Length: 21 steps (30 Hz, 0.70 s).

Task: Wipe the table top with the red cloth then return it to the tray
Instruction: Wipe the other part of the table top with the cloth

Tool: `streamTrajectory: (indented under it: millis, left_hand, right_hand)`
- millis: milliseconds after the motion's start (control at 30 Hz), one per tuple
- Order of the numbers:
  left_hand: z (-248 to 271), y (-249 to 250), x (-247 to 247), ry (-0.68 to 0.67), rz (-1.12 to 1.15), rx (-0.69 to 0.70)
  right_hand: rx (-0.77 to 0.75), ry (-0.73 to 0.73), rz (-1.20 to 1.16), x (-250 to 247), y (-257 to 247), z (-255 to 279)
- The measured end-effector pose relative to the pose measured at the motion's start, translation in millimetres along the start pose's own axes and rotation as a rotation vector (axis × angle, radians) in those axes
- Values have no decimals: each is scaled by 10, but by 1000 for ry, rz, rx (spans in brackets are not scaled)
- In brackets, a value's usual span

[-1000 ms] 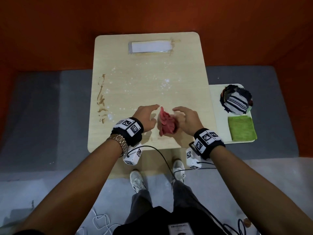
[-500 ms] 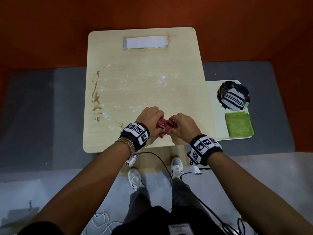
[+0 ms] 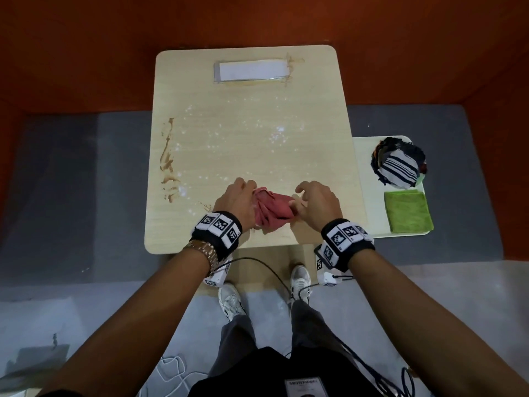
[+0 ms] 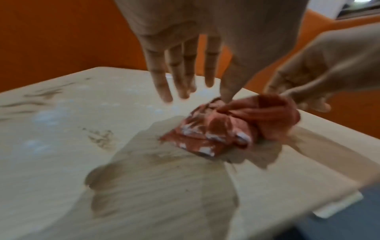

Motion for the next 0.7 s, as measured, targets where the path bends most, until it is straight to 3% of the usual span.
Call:
streamTrajectory:
  millis: [67,167,267,367,533,700]
  left_hand:
    - [32,128,56,54,-26,202]
    - [87,311,272,-29,-167,405]
    - [39,348,446,-102,-298,402]
    - [-57,396,468,-84,-340,408]
    - [-191,488,458,-99,-443,439]
    - [-113,454,483,-143,-514,481]
  right_hand:
    - [-10,-7,-101,65,-4,51]
    - [-46,-42,-232,116,54,118]
    - [-23,17,-263,81,186,135]
    - [-13,129,-88,31,322,121]
    - [41,5,260,56,431,31]
    - [128,-68,219,125,464,0]
Point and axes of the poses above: each hand's wrist, its own z-axis away from the middle knuckle, its own x-axis out of the palm, y = z × x, the point moved 4 cm from there along -z, towards the middle knuckle, and after that the axes turned 4 degrees about -z, right-handed, at the moved point
